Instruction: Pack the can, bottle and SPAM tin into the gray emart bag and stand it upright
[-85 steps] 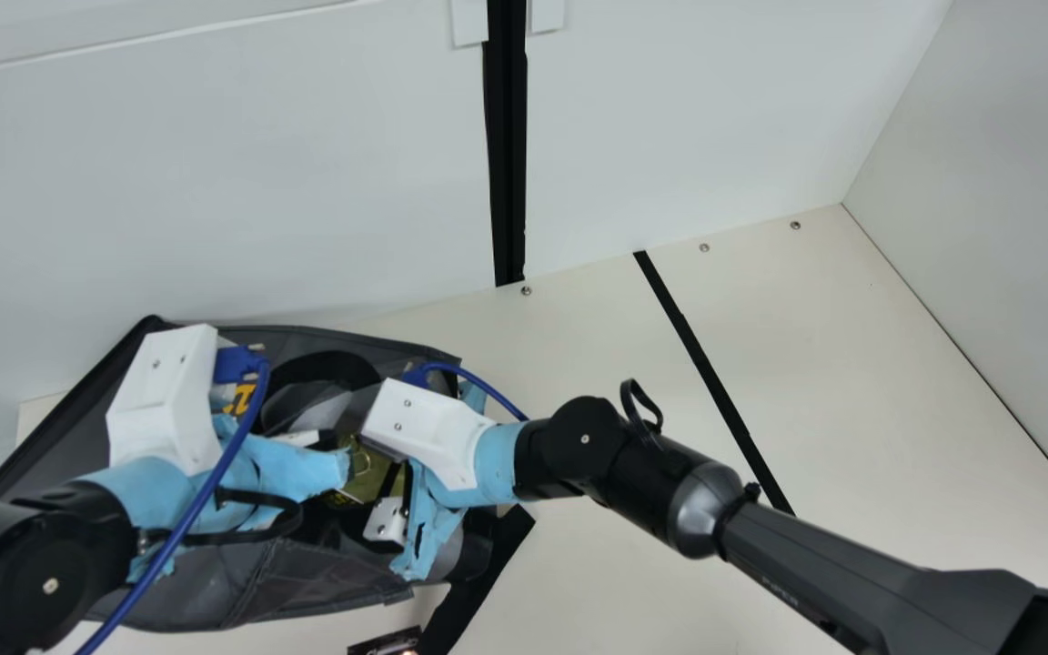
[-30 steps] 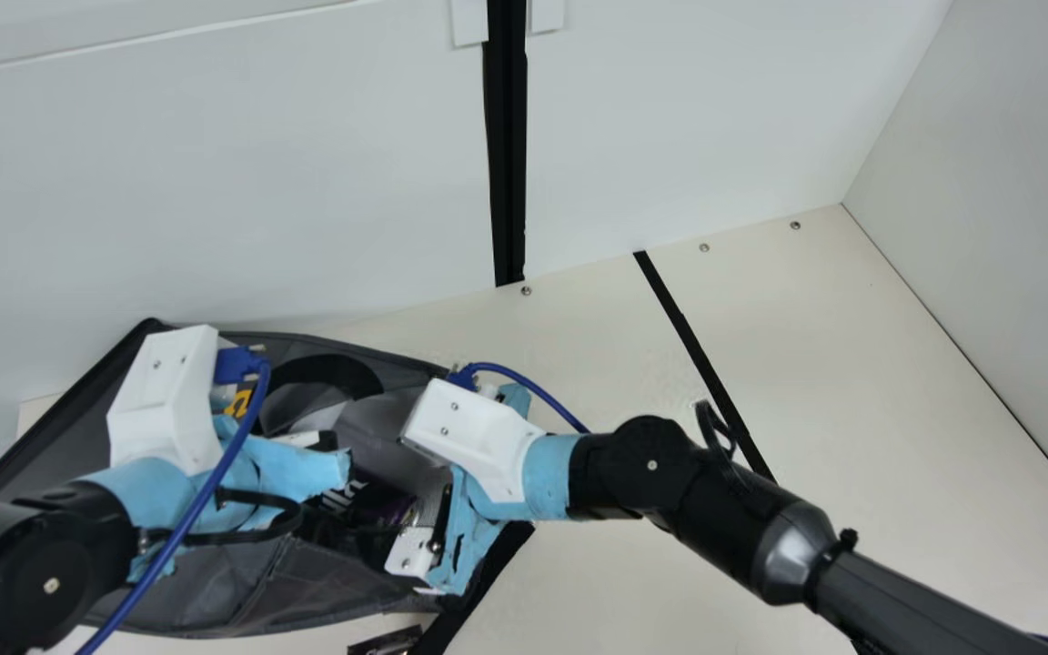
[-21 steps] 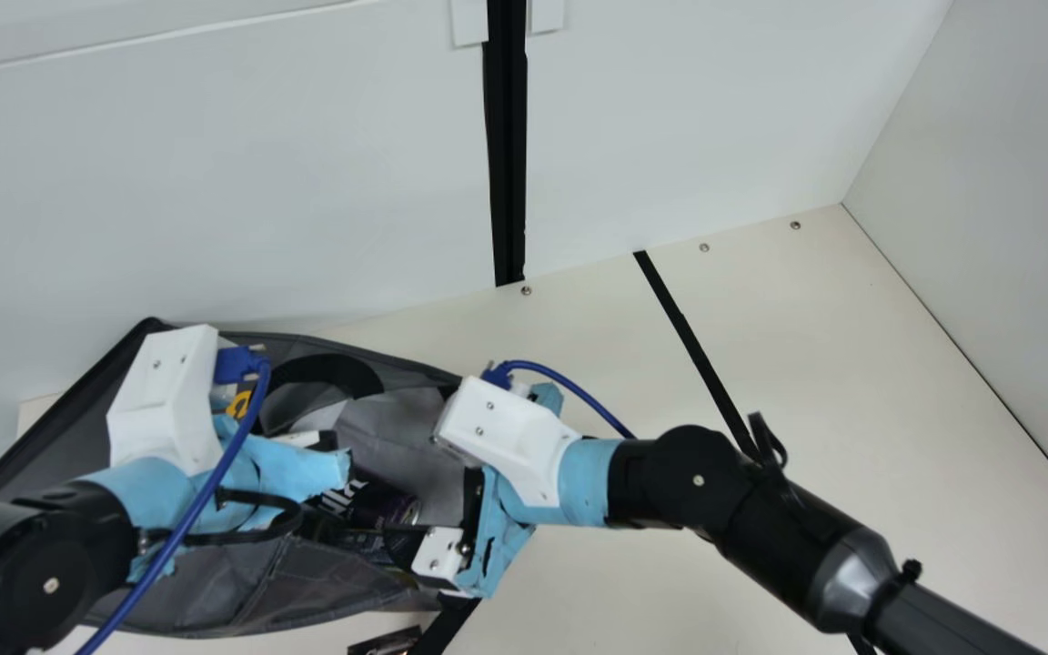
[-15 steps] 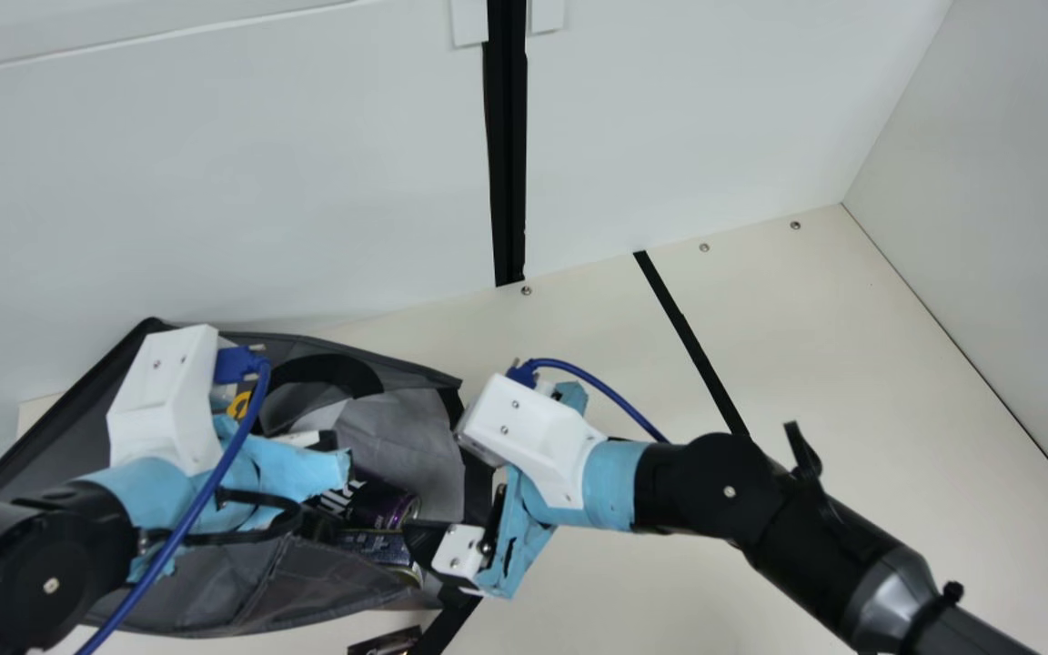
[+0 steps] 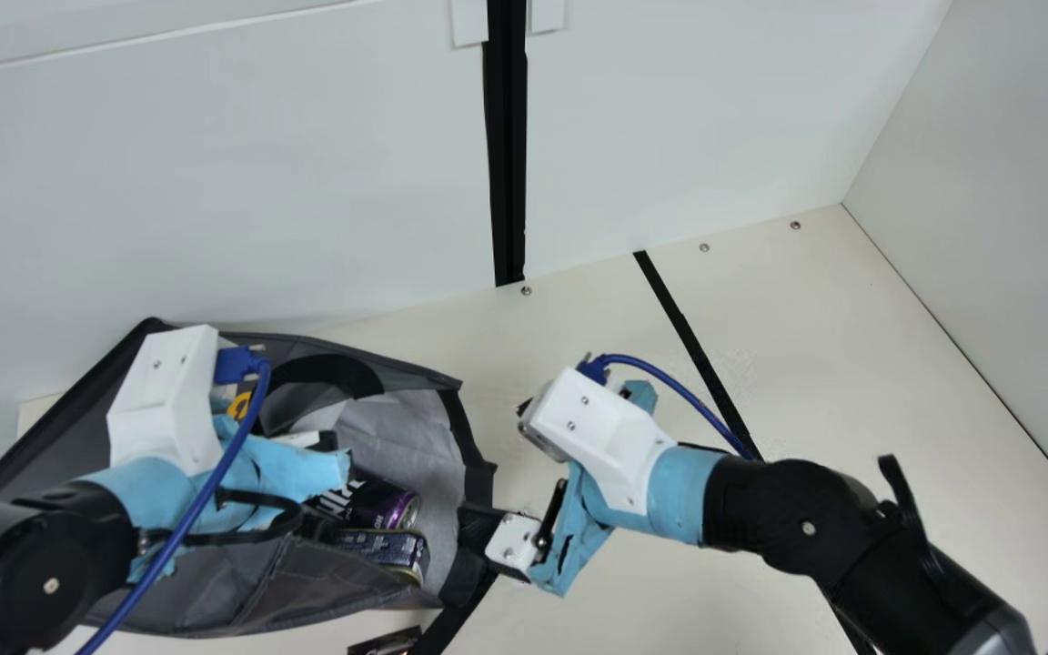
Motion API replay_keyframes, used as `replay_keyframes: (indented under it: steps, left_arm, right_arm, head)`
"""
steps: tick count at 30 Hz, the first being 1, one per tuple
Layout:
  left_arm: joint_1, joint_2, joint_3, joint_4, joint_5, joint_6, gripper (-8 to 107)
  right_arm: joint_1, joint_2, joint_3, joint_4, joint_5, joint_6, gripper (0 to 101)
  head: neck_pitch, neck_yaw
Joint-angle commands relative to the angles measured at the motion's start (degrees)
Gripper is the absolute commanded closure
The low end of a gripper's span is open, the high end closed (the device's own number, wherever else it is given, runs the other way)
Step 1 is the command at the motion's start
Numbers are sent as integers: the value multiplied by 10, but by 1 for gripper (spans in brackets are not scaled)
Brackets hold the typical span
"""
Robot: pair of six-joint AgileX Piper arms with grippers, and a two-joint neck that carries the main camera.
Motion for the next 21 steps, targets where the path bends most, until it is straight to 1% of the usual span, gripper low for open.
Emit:
replay_keyframes:
  steps: [1, 8, 12, 17, 21]
  left_arm:
    - [0, 0, 0, 0, 0, 0, 107]
    - [0, 0, 0, 0, 0, 0, 107]
    - [0, 0, 0, 0, 0, 0, 107]
    - [0, 0, 0, 0, 0, 0, 107]
    - [0, 0, 0, 0, 0, 0, 107]
  right_arm:
    - [-6, -10, 3, -16, -3, 18, 6]
    - [-27, -46, 18, -70, -4, 71, 6]
    - [-43, -68, 24, -99, 4, 97, 6]
    - [-71, -95, 26, -127, 25, 117, 6]
    - [-101, -117, 25, -141, 50, 118, 6]
  head:
    - [-13, 0]
    - [-13, 0]
    - [-13, 0]
    - [-13, 0]
    - [-13, 0]
